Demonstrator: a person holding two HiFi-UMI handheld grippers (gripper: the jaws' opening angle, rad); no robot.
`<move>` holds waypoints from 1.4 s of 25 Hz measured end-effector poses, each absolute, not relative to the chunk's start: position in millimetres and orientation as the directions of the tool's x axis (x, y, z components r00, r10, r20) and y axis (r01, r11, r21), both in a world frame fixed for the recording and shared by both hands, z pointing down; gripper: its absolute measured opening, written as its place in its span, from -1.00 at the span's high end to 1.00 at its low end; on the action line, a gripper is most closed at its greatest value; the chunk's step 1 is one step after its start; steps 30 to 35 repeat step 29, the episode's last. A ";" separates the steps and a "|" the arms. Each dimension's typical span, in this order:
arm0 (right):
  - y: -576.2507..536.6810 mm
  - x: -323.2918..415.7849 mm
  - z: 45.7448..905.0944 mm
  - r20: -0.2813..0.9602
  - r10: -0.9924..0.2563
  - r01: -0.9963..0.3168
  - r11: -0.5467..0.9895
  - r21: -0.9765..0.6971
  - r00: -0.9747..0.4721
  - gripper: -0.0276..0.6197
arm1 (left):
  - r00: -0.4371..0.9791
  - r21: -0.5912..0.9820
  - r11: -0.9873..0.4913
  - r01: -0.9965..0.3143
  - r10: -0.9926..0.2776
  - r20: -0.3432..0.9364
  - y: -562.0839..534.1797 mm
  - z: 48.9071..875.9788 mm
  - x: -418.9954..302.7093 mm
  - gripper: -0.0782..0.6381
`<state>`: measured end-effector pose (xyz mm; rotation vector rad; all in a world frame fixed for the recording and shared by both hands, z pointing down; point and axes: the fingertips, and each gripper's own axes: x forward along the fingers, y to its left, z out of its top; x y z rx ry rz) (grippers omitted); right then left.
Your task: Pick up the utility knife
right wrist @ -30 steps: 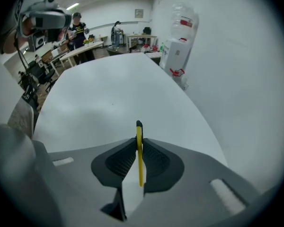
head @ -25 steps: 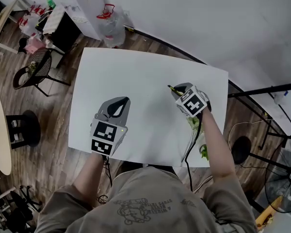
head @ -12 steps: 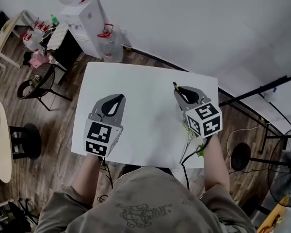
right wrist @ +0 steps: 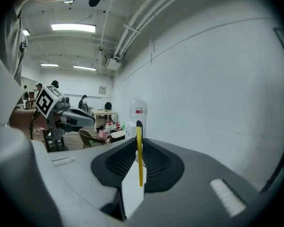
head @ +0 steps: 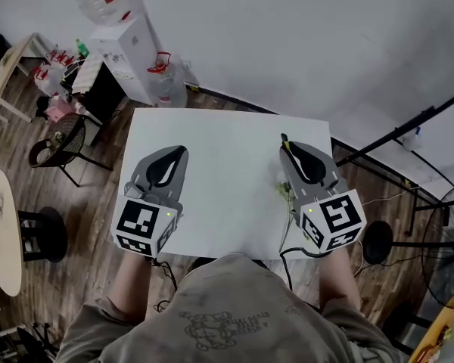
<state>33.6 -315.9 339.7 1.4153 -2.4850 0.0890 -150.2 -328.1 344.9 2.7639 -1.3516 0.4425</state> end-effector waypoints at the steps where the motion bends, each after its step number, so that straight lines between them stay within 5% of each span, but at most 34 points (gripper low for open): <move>1: -310.9 34.9 333.3 0.254 -0.843 -0.856 0.509 0.090 -0.474 0.69 | 0.590 -0.077 -0.623 -0.778 -0.767 0.253 -323.4 337.7 -151.3 0.78; 10: -258.5 37.3 303.5 0.167 -0.866 -0.878 0.479 0.006 -0.472 0.70 | 0.560 -0.191 -0.597 -0.780 -0.800 0.214 -293.1 311.8 -159.3 0.78; 35: -253.6 37.2 313.3 0.198 -0.880 -0.895 0.445 0.020 -0.433 0.70 | 0.587 -0.181 -0.623 -0.761 -0.780 0.216 -288.9 312.6 -161.9 0.78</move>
